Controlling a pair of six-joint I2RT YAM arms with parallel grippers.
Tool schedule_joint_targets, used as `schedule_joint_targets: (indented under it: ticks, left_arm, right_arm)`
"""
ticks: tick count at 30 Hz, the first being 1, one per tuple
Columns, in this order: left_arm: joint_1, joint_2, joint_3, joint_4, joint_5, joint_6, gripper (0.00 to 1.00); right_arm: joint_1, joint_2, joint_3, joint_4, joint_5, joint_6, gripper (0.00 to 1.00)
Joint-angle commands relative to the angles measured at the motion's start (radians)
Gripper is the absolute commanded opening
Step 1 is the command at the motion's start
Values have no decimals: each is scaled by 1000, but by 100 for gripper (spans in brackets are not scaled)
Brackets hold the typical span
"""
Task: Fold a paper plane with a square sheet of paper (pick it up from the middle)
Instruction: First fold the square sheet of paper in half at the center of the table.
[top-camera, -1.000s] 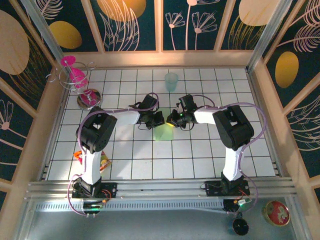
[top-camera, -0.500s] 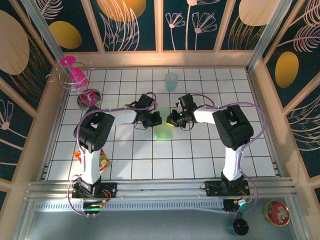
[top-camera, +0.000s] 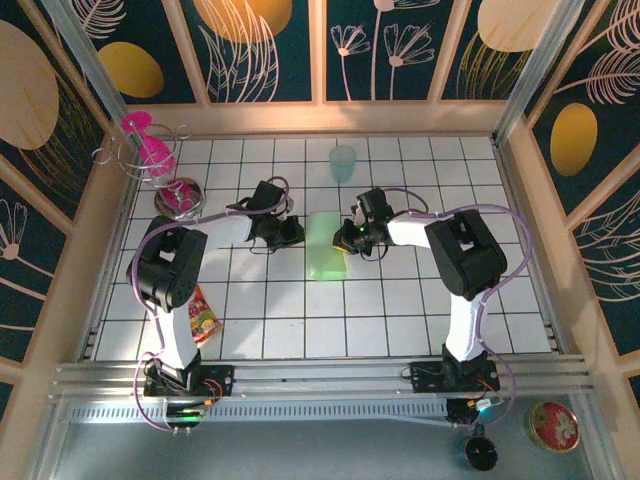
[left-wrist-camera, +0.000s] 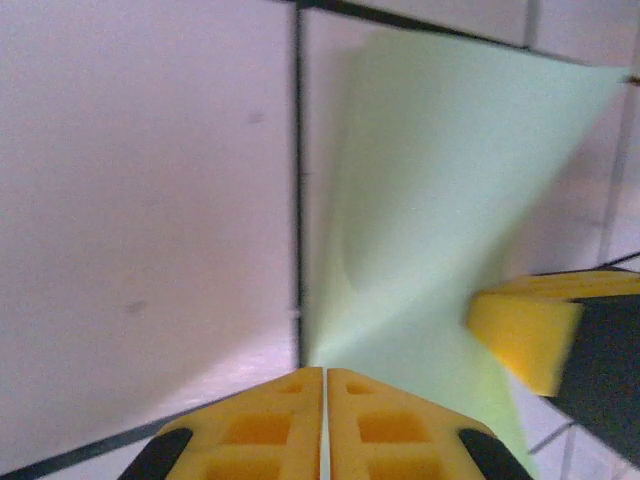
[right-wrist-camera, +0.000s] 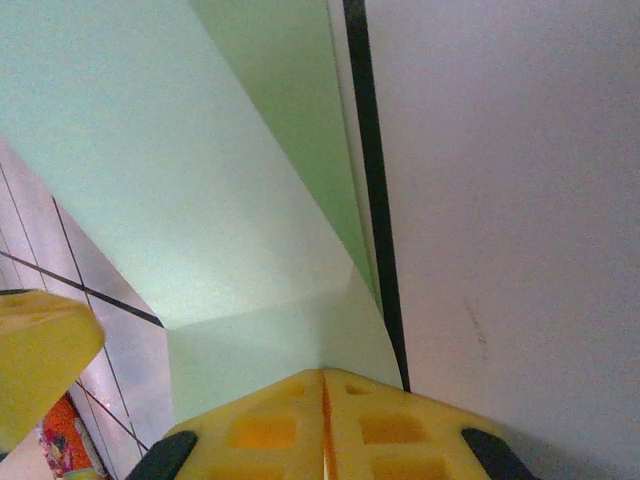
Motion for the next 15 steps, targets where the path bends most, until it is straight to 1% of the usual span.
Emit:
schedule_joint_targets:
  ticks: [1, 6, 11, 15]
  left_arm:
    - [-37, 5, 7, 117, 93, -80, 10]
    - [-58, 87, 28, 218, 149, -142, 10]
    - [-53, 136, 45, 227, 138, -137, 10]
    - [-22, 148, 2, 216, 108, -121, 10]
  right_arm:
    - [11, 129, -78, -208, 136, -19, 10]
    - [11, 132, -79, -202, 133, -17, 9]
    - [11, 134, -76, -199, 135, -17, 10]
    - [9, 136, -79, -197, 137, -13, 9]
